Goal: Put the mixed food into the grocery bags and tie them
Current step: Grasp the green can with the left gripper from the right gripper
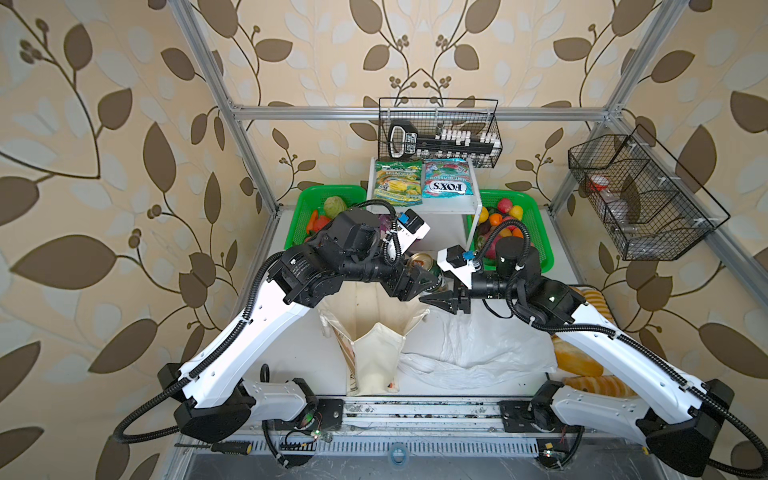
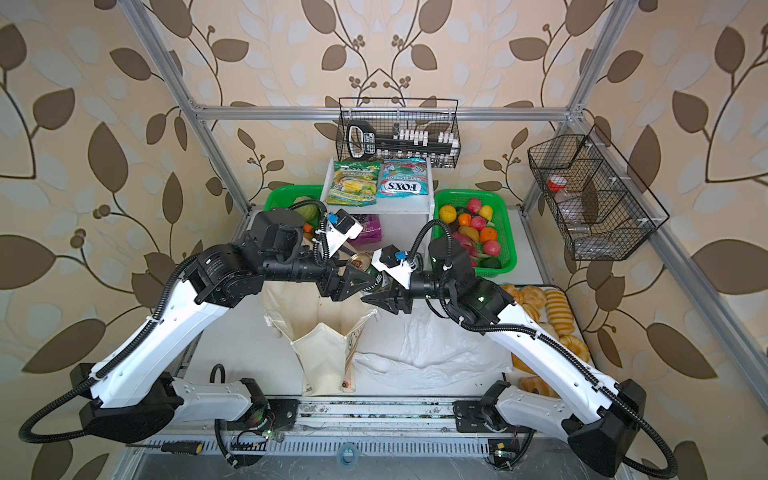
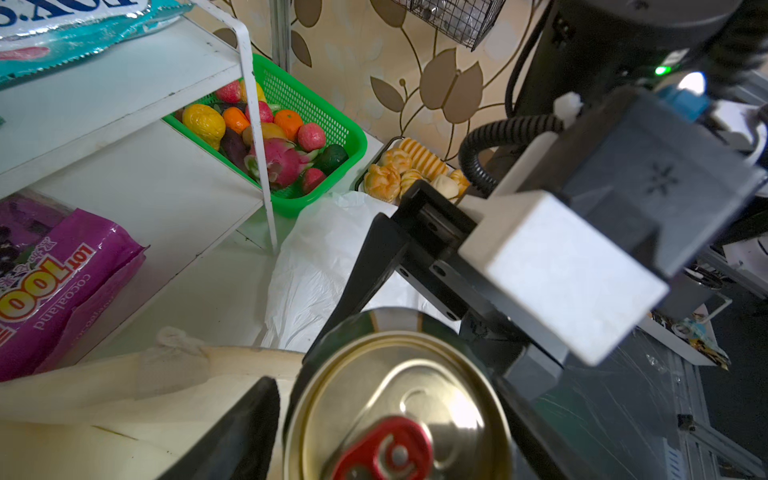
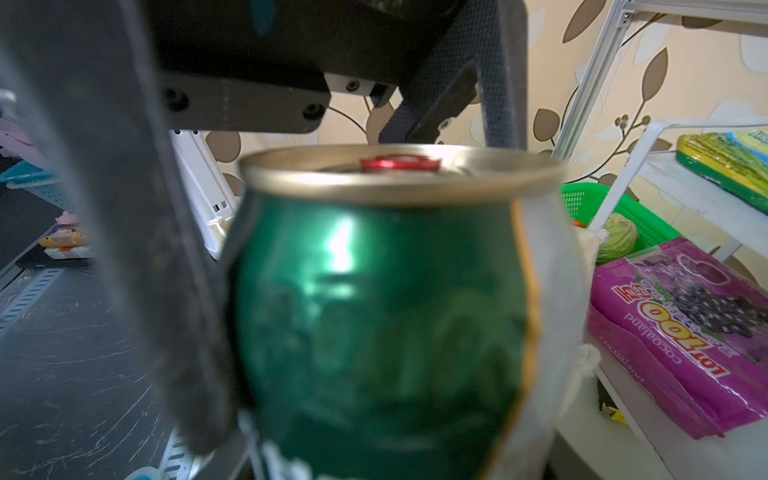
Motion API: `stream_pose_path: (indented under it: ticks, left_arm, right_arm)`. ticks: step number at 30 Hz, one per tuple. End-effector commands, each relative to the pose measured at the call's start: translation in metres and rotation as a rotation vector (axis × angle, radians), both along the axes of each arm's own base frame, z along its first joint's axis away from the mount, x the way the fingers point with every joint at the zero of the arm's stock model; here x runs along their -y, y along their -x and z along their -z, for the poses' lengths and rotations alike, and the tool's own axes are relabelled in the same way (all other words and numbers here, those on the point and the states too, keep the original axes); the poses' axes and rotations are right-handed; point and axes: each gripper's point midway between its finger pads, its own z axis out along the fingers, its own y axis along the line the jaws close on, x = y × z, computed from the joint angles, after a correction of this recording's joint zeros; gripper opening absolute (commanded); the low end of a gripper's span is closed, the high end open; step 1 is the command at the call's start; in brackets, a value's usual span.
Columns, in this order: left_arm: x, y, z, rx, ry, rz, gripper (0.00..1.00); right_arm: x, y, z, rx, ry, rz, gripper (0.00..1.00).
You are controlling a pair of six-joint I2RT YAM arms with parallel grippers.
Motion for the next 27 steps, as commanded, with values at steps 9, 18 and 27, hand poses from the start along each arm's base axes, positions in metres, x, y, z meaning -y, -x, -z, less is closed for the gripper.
stream_pose_path:
  ticks: [9, 18, 27]
  left_arm:
    - [0.003, 0.008, 0.001, -0.011, -0.013, 0.058, 0.69]
    - [0.002, 0.008, -0.001, -0.002, 0.002, 0.049, 0.46]
    - [-0.020, -0.004, -0.011, 0.090, 0.017, -0.098, 0.29]
  right_arm:
    - [-0.008, 0.012, -0.044, 0.164, -0.079, -0.089, 0.38]
    - [-0.008, 0.012, -0.041, 0.171, -0.068, -0.088, 0.43]
    - [0.003, -0.003, -0.033, 0.140, -0.040, 0.035, 0.73]
